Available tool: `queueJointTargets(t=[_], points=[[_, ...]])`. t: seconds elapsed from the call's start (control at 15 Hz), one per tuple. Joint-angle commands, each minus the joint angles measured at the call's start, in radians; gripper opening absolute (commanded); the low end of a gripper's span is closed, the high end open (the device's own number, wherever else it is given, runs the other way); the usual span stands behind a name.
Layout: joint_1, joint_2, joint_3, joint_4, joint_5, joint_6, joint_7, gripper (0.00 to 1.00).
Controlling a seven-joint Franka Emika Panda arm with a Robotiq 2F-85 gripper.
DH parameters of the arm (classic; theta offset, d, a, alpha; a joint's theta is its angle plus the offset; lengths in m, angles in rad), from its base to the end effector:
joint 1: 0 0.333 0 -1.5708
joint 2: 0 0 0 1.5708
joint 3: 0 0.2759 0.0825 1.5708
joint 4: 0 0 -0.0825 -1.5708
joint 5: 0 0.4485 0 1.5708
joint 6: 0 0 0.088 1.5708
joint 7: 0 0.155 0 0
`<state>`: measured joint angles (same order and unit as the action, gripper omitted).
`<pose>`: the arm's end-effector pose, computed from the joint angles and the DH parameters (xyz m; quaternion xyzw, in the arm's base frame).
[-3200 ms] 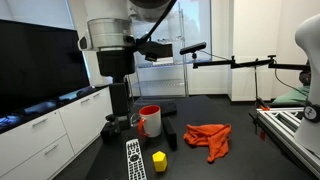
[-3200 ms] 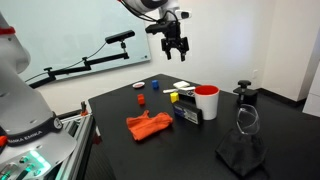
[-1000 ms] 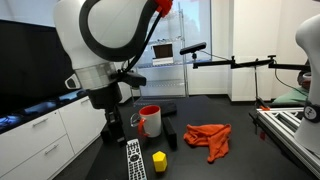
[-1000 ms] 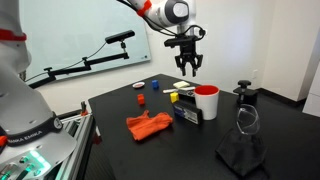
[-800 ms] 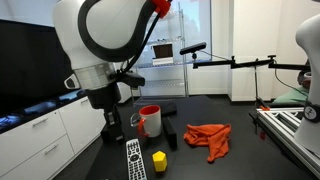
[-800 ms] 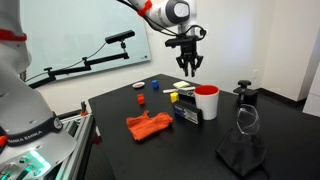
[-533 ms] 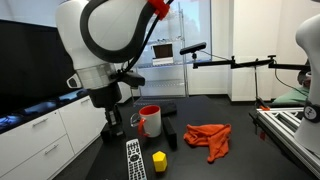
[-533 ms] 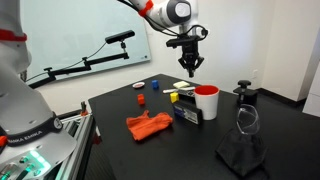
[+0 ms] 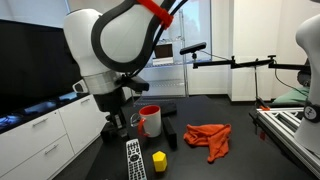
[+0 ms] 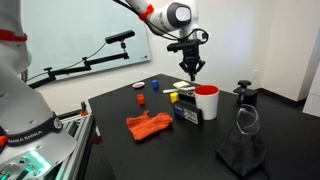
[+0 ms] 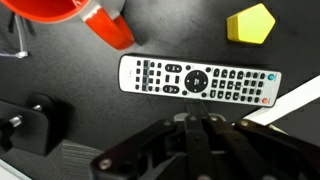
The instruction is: Press a button on the remote
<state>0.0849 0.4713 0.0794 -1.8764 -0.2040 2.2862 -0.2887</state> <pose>0.6486 0.0972 0.1271 0.9557 0.2873 -0.0324 0.0549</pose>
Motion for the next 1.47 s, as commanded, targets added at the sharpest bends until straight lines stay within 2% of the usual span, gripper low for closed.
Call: queueJointTargets(t=[0.0, 0.67, 1.0, 1.4], points=[[0.005, -0.016, -0.008, -0.028, -0.042, 0.038, 0.006, 0.00], [0.012, -0.027, -0.004, -0.110, -0.032, 0.024, 0.049, 0.00], [0.006, -0.028, 0.013, -0.120, -0.010, 0.029, 0.034, 0.00], [0.035, -0.022, 0.020, -0.117, -0.021, 0.034, 0.074, 0.00]])
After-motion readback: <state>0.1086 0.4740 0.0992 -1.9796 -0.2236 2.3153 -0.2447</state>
